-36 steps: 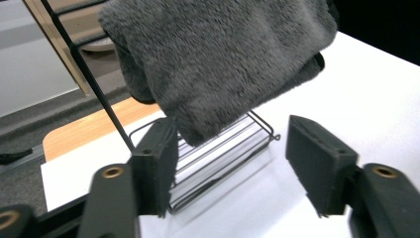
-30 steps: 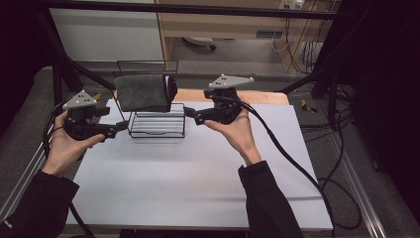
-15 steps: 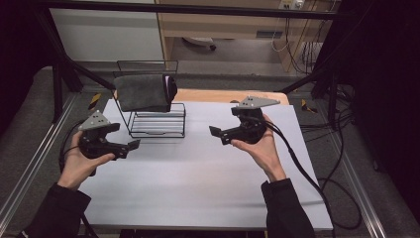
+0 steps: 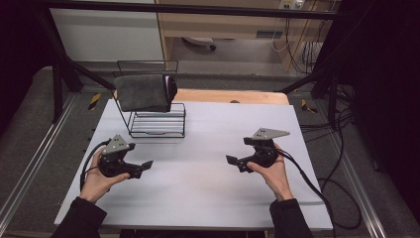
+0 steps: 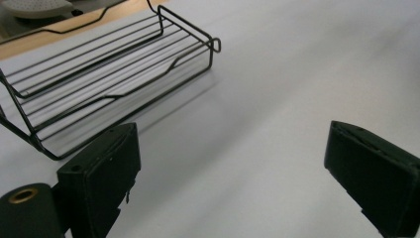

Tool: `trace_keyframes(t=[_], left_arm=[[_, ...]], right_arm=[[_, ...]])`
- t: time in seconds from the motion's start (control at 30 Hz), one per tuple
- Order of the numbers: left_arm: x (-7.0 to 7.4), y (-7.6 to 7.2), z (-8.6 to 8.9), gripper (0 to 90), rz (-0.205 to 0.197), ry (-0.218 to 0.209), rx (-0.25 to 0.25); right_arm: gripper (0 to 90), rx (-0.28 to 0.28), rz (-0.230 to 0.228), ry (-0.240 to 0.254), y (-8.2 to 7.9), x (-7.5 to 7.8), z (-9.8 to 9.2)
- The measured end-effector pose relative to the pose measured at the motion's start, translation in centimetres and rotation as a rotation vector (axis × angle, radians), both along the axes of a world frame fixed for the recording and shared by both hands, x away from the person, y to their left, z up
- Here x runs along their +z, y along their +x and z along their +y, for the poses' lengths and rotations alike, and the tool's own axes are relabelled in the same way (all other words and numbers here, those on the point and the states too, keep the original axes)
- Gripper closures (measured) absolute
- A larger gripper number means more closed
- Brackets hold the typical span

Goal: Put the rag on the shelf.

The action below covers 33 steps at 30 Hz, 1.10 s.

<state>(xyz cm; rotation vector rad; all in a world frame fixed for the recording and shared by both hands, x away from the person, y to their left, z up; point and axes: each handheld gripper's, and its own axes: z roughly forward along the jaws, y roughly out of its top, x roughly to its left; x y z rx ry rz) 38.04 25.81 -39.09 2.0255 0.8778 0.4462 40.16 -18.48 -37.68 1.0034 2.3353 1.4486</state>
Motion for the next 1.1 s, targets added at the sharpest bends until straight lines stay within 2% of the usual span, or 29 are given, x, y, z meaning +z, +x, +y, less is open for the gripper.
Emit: trace_keyframes(t=[0.2, 0.47, 0.63, 0.7, 0.77, 1.1], left_arm=[[-2.0, -0.5, 0.1, 7.8, 0.016, 0.003, -0.009], [-3.9, -1.1, 0.5, 8.4, 0.036, 0.01, -0.024], [-4.5, -1.4, 0.9, 8.4, 0.034, 0.017, -0.032], [-4.6, -1.4, 1.0, 8.3, 0.038, 0.018, -0.03], [-4.8, -1.5, 1.1, 8.3, 0.04, 0.021, -0.032], [-5.3, -1.7, 1.4, 7.9, 0.044, 0.034, -0.035]], right_arm=[[0.9, -0.023, 0.036, 0.0, -1.0, -3.0, -2.2], [0.9, -0.039, 0.068, -0.015, -2.2, -5.9, -4.7], [0.9, -0.054, 0.077, -0.027, -2.8, -6.8, -6.0], [0.9, -0.061, 0.085, -0.047, -3.0, -7.0, -6.4], [1.0, -0.068, 0.087, -0.042, -3.1, -7.2, -6.7], [1.0, -0.057, 0.091, -0.043, -3.3, -7.4, -6.8]])
